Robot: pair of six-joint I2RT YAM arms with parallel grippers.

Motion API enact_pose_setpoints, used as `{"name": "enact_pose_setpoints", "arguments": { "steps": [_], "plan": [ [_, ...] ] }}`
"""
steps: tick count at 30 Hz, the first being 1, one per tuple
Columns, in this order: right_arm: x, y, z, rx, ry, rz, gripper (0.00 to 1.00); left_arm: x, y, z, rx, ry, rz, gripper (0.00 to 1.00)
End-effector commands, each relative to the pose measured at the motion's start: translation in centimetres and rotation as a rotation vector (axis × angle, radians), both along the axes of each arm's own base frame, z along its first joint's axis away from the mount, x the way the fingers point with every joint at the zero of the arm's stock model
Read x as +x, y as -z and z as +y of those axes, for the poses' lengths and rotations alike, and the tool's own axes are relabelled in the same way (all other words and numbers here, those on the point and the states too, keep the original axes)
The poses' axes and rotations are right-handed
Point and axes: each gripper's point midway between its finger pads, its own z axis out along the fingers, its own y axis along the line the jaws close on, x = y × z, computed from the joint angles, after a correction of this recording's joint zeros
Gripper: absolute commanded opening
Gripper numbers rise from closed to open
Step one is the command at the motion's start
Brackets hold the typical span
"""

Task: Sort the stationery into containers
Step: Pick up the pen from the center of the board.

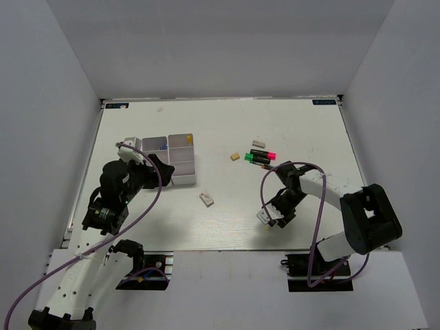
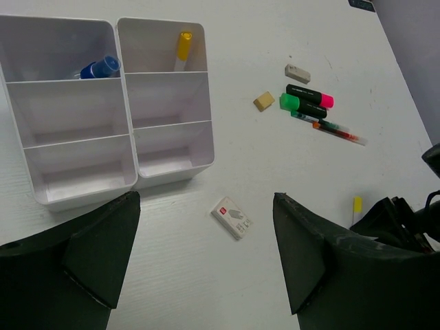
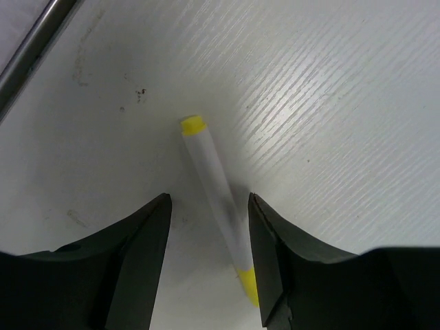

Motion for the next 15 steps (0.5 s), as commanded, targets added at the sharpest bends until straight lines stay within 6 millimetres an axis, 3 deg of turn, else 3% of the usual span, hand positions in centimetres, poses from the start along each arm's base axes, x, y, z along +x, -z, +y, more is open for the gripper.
{"name": "enact_pose_setpoints", "arguments": {
  "steps": [1, 3, 7, 11, 15],
  "plan": [
    [2.6, 0.2, 1.4, 0.056, -0.389, -0.240, 0.54, -0.4, -0.1, 0.1, 0.004, 0.006, -0.019, 0.88],
    [2.5, 0.7, 1.1, 0.000, -0.406, -0.222, 0.52, -0.5, -0.4, 0.1, 0.001, 0.006, -0.029, 0.88],
    [3.2, 1.8, 0.1, -0.129, -0.432, -0.241, 0.38, -0.6, -0.8, 0.0, -0.006, 0.015, -0.047, 0.88],
    [4.5, 3.5, -2.4, -0.332, -0.442, -0.323, 0.35, -0.8, -1.1, -0.1, -0.011, 0.025, -0.055, 0.88],
    [3.6, 4.2, -2.4, -0.364, -0.438, -0.290, 0.25, -1.0, -1.3, -0.2, -0.016, 0.034, -0.063, 0.88]
  ]
}}
